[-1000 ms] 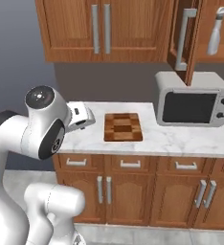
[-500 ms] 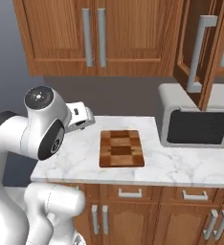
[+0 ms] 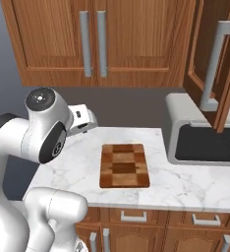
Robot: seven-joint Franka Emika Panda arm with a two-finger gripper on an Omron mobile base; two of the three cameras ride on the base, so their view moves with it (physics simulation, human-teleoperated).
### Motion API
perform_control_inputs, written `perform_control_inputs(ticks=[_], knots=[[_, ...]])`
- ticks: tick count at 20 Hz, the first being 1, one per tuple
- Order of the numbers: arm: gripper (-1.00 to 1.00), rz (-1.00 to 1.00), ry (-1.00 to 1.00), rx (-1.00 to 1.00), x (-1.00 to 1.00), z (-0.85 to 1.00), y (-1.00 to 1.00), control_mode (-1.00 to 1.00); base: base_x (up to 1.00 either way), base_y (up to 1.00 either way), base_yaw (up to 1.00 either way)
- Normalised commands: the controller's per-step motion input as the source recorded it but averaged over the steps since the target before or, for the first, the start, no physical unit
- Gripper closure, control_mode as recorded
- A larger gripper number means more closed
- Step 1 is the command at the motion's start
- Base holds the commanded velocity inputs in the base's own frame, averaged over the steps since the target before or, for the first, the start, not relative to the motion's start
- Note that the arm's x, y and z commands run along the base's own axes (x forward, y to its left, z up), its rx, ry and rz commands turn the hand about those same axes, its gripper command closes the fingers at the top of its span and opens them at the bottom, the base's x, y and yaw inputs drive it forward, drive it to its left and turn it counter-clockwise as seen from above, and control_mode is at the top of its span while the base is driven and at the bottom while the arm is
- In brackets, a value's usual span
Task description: Move the cutting board and knife to the sink. Then move spray from the cabinet to the counter.
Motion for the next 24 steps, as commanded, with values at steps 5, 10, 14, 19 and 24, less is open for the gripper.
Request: perform_control_inputs(ticks=[5,10,14,19,24], knots=[[-1.00,0.00,0.00,0.00,0.00,0.00,0.00,1.00,0.46,0.00,0.06],[-1.00,0.00,0.00,0.00,0.00,0.00,0.00,1.00,0.41,0.00,0.09],[-1.00,0.00,0.00,0.00,0.00,0.00,0.00,1.00,0.35,0.00,0.05],[-1.00,0.00,0.00,0.00,0.00,0.00,0.00,1.00,0.21,0.00,0.03],[-1.00,0.00,0.00,0.00,0.00,0.00,0.00,1.00,0.08,0.03,0.00]])
